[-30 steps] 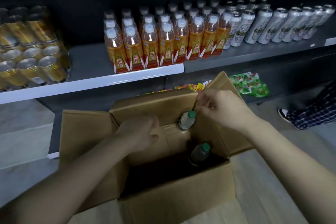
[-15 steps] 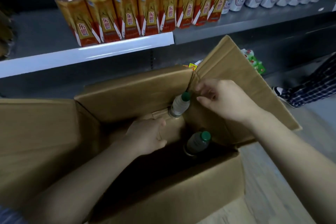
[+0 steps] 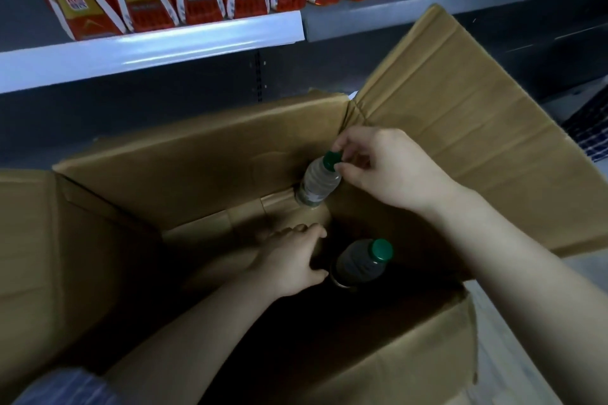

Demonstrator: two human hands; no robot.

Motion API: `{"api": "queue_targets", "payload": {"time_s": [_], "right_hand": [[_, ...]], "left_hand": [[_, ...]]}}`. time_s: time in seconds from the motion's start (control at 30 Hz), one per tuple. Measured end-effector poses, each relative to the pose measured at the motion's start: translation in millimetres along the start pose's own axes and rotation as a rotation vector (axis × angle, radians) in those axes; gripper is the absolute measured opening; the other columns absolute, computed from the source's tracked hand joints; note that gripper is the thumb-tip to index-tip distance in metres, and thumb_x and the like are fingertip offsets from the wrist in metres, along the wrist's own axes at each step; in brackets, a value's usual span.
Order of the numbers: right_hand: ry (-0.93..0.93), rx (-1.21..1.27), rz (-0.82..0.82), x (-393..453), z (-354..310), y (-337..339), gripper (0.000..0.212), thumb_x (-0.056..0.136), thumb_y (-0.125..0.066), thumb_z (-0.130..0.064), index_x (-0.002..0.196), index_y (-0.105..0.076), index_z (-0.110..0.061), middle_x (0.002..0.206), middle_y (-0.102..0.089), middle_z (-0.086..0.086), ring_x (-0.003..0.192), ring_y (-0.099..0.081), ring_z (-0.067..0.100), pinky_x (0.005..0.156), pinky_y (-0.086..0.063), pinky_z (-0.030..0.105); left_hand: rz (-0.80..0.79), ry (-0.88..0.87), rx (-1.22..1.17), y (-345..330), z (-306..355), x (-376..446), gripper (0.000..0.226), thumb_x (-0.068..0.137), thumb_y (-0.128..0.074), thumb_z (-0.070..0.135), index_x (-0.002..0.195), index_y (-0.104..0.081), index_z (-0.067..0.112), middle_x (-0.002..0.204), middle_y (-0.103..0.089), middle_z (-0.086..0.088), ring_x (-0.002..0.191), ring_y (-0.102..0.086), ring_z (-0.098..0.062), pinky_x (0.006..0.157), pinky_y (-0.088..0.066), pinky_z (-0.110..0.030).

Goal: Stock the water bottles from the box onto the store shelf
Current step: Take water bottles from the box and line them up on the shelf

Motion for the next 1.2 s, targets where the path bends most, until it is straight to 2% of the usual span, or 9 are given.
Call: {"api": "queue_targets", "payload": {"time_s": [0.17, 0.37, 0.5, 0.73, 0.93, 1.2], "right_hand": [[0.002, 0.004, 0.012, 9.0, 6.7, -6.1, 0.024, 0.081, -0.064, -0.020, 0.105, -0.062, -0.015, 0.092, -0.063, -0.001, 0.075, -0.053, 0.012, 0.073, -0.049, 0.034], [-0.001, -0.011, 0.015, 18.4, 11.9, -6.7, 0.025, 0.083, -0.062, -0.021, 0.107, -0.061, -0.015, 0.093, -0.066, -0.001, 0.078, -0.055, 0.013, 0.075, -0.048, 0.034], [0.001, -0.010, 0.023, 20.5, 11.9, -9.3, 0.023, 0.083, -0.062, -0.020, 0.105, -0.061, -0.015, 0.090, -0.067, 0.000, 0.079, -0.057, 0.015, 0.076, -0.049, 0.036], [-0.013, -0.023, 0.024, 19.1, 12.3, -9.1, 0.024, 0.083, -0.062, -0.020, 0.106, -0.061, -0.014, 0.091, -0.067, 0.001, 0.082, -0.059, 0.018, 0.078, -0.050, 0.039], [-0.026, -0.027, 0.027, 14.2, 13.3, -7.0, 0.024, 0.083, -0.062, -0.020, 0.106, -0.061, -0.015, 0.091, -0.067, 0.000, 0.083, -0.059, 0.017, 0.078, -0.050, 0.038], [-0.021, -0.021, 0.074, 6.5, 11.9, 0.2, 0.023, 0.082, -0.063, -0.019, 0.105, -0.061, -0.015, 0.089, -0.064, -0.001, 0.082, -0.057, 0.015, 0.079, -0.050, 0.039]], "left_hand": [[-0.008, -0.089, -0.125, -25.4, 12.7, 20.6, 0.064, 0.079, -0.069, 0.035, 0.133, -0.037, 0.028, 0.130, -0.051, 0.001, 0.119, -0.049, -0.018, 0.099, -0.040, -0.032], [-0.002, -0.126, -0.201, -52.2, 15.0, 39.5, 0.065, 0.072, -0.071, 0.032, 0.128, -0.037, 0.029, 0.127, -0.049, -0.001, 0.119, -0.049, -0.023, 0.100, -0.040, -0.038], [-0.019, -0.119, -0.180, -61.3, 14.7, 47.7, 0.072, 0.074, -0.069, 0.030, 0.135, -0.031, 0.029, 0.133, -0.047, -0.004, 0.123, -0.047, -0.026, 0.102, -0.038, -0.036], [-0.088, -0.130, -0.196, -67.5, 22.2, 52.2, 0.079, 0.078, -0.068, 0.022, 0.143, -0.022, 0.023, 0.139, -0.048, -0.007, 0.129, -0.044, -0.027, 0.104, -0.036, -0.031], [-0.071, -0.150, -0.228, -64.1, 27.2, 53.7, 0.074, 0.076, -0.069, 0.018, 0.138, -0.030, 0.022, 0.132, -0.054, -0.006, 0.122, -0.051, -0.027, 0.097, -0.040, -0.030], [-0.085, -0.127, -0.278, -62.0, 22.8, 50.8, 0.080, 0.076, -0.070, 0.019, 0.143, -0.028, 0.025, 0.140, -0.047, -0.007, 0.129, -0.044, -0.026, 0.103, -0.038, -0.031]]}}
Point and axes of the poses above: each hand's wrist, its own x-axis towards the middle knuckle, its own y-axis out of the back of the hand, z = x × y, the point moved 6 cm from there along x, towards the middle knuckle
